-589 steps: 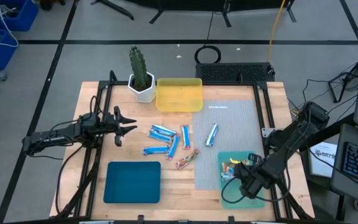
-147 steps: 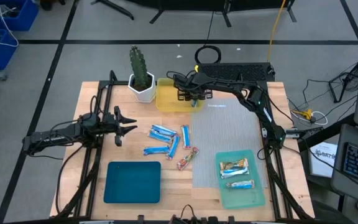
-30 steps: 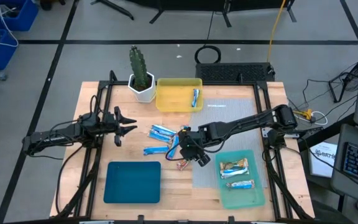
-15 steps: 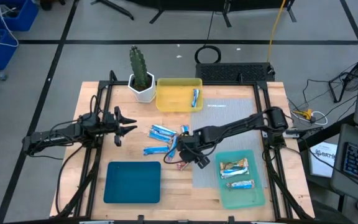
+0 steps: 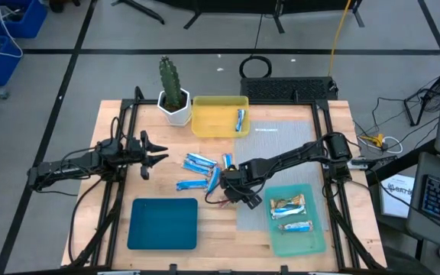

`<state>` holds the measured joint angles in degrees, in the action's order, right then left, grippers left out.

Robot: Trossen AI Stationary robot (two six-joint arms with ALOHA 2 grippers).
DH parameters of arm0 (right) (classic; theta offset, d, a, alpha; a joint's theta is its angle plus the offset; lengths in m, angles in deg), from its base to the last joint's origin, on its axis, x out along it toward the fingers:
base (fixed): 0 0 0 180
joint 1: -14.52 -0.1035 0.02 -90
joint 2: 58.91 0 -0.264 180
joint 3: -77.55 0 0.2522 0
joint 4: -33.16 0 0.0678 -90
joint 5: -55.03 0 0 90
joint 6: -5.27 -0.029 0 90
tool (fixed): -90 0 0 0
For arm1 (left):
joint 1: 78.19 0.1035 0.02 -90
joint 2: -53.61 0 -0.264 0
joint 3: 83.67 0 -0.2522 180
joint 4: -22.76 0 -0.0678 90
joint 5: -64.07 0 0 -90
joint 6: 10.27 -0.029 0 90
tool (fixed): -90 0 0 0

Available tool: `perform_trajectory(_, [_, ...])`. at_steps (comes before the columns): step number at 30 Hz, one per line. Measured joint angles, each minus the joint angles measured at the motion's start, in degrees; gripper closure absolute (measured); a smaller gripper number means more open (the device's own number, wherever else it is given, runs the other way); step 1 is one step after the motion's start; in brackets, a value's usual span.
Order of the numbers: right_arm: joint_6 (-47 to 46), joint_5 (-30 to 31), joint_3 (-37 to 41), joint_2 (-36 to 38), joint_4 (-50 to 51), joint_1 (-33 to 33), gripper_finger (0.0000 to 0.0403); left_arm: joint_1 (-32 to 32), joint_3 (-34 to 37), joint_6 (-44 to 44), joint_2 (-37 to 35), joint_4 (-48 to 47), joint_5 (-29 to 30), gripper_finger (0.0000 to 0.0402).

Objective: Pick and place Granola Bars by type
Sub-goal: Put the red granola bar into the blue bin

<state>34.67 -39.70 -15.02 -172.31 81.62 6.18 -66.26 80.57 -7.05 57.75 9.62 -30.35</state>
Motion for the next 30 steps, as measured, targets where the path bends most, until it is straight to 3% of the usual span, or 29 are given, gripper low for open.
perform_trajectory(8, [-0.2, 0.1, 0.1, 0.0, -0.7, 0.0, 0.0218, 0.0, 0.0, 0.0, 0.0, 0.0, 0.0, 0.0277])
perform_trajectory(30, [0.2, 0.2, 0.1, 0.1, -1.8, 0.0, 0.0378, 0.0, 0.0, 1.8, 0.0, -0.1, -0.1, 0.0277])
